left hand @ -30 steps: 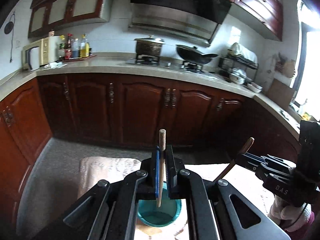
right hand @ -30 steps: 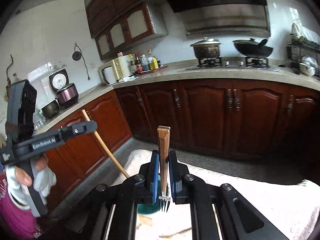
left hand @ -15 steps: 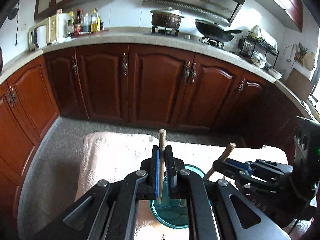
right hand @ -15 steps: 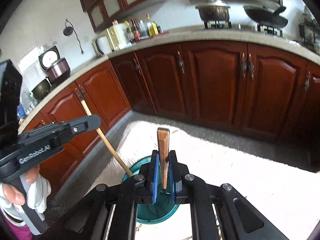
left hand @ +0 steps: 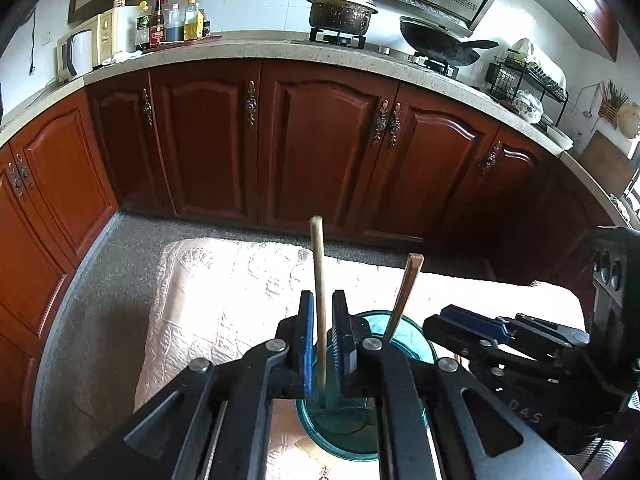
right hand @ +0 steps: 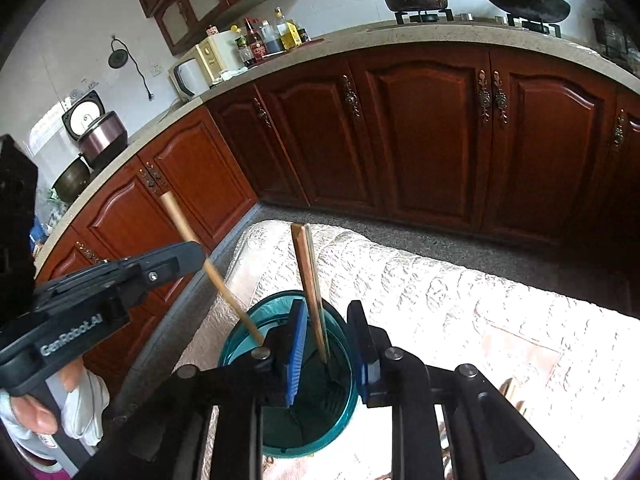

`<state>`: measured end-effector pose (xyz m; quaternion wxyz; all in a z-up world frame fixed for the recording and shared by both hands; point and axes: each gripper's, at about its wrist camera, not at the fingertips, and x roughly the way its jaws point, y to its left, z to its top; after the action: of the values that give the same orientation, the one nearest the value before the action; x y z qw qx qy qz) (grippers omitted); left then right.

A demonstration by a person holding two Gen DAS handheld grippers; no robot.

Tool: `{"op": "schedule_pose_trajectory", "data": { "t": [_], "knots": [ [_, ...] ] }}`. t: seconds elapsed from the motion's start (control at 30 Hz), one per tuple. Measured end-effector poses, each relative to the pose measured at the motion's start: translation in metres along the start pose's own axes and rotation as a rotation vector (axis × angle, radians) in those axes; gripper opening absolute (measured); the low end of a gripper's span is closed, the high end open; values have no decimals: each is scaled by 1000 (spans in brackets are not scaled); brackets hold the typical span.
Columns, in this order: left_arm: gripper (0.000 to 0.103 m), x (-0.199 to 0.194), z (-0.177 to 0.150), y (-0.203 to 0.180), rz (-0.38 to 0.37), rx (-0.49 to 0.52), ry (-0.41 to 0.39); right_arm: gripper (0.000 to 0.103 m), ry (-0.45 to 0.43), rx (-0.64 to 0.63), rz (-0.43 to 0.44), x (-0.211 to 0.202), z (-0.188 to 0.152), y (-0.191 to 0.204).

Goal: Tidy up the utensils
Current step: 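Lower the chopsticks into the cup and open both tools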

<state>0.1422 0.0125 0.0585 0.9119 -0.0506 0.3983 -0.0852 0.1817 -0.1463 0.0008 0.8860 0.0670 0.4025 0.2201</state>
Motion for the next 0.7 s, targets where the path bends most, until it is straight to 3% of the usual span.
{"op": "schedule_pose_trajectory", "data": {
  "t": [0.17, 0.4, 0.53, 0.7],
  "knots": [
    [41, -15, -4, -5, -2, 8, -24, 28, -5, 5, 0, -13, -13, -1],
    [46, -35, -16, -23, -14, 45, -54, 30, -18, 29, -4, -44, -39, -10],
    [49, -44, -29, -38, -19, 78, -66, 40, -29, 38, -36, -64, -54, -15],
    [50, -50, -46, -57, -35, 117, -57, 40, -22, 56, -84, -87, -80, -31]
  ]
}}
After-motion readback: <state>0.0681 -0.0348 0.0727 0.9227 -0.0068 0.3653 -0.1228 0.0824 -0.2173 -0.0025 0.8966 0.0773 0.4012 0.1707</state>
